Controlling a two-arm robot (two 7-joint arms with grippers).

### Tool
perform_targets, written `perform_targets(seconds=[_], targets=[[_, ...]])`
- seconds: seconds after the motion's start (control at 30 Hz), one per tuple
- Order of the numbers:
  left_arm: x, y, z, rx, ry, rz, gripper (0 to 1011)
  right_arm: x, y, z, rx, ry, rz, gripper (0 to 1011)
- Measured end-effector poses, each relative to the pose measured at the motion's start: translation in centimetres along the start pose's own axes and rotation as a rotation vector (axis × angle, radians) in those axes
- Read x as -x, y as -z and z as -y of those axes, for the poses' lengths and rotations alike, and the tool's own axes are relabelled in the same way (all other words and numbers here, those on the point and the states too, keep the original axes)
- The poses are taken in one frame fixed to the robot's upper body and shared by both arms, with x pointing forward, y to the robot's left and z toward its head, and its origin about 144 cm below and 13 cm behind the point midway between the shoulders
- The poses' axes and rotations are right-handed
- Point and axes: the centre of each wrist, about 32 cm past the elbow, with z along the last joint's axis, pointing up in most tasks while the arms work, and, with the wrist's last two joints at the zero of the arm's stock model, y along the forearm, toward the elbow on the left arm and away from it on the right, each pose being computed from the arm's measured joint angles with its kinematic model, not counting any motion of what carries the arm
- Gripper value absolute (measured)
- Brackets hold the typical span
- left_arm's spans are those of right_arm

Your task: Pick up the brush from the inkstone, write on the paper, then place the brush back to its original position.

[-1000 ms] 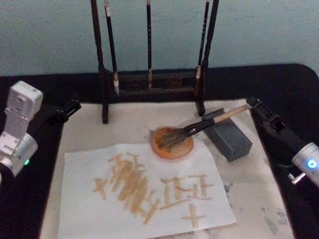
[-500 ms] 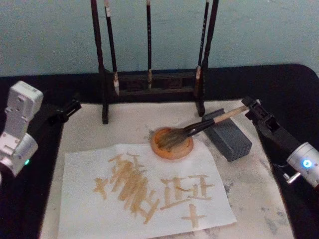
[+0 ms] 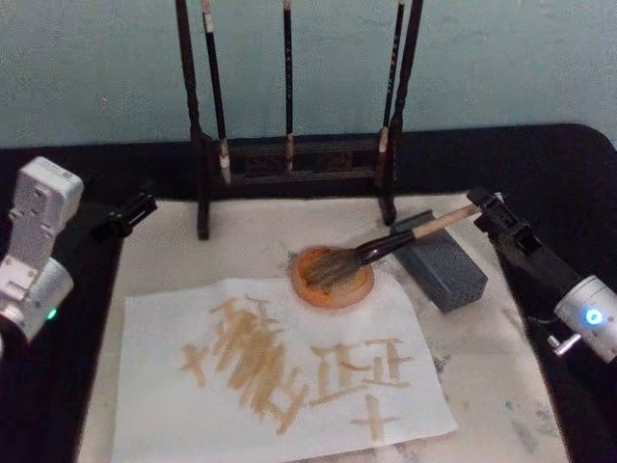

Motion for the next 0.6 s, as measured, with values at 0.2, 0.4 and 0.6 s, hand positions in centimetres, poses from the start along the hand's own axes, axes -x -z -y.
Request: perform_targets(seconds=[0.2, 0.4, 0.6], targets=[[0.00, 0.00, 0.00, 0.000, 0.000, 0.000, 1002, -0.01, 0.00, 0.01, 0.000, 0.000, 0.000, 1008], [0.00, 0.00, 0.00, 0.000, 0.000, 0.000, 1002, -0.01, 0.00, 0.03, -0.001, 0.000, 0.000, 876], [0.00, 0.00, 0.00, 0.000, 0.000, 0.000, 1002, -0.02, -0.02, 0.04, -0.001, 0.000, 0.000, 693]])
